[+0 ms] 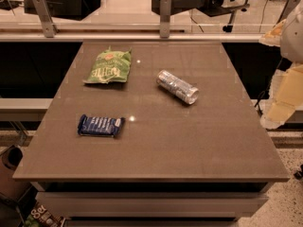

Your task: Place redbull can upright

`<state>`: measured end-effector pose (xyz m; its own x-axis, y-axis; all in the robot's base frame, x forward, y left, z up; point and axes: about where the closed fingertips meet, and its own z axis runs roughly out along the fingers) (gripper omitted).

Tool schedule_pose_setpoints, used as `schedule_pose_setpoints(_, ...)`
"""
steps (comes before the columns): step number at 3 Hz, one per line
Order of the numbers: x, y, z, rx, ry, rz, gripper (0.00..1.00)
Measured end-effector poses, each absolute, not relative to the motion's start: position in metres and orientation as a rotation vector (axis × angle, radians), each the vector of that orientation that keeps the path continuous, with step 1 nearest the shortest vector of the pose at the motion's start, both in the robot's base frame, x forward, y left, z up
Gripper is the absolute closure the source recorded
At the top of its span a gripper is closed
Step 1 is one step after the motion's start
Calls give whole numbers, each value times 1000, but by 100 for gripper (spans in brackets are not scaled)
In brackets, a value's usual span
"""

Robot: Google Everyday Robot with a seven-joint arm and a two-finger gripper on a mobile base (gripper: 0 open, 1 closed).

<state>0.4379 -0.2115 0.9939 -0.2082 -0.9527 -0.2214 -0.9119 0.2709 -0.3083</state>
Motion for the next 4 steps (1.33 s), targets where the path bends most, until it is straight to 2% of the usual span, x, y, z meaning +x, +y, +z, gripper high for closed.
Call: schedule_pose_setpoints(4, 462, -203, 997, -1556, 2217, -88, 0)
